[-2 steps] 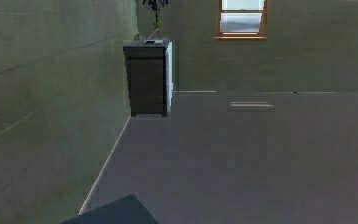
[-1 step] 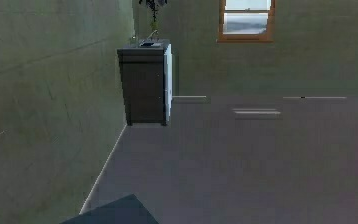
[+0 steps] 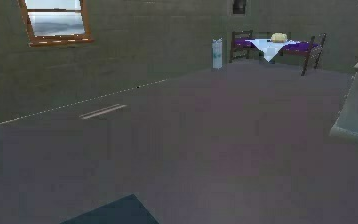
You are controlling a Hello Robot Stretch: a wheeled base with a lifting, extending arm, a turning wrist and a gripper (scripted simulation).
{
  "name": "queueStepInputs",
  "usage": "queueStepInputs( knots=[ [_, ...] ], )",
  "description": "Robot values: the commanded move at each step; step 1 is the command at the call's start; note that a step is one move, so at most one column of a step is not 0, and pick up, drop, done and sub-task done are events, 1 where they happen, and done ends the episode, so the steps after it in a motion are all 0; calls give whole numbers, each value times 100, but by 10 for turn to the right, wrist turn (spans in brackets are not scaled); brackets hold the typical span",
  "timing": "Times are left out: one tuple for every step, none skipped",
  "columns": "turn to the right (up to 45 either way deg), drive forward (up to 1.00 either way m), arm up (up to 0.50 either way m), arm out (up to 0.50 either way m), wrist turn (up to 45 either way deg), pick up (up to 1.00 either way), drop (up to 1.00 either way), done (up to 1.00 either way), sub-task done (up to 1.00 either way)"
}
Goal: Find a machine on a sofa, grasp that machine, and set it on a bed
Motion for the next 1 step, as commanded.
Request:
queueStepInputs(
  knots=[
    [60,0,0,0,0,0,0,0,0]
  ],
)
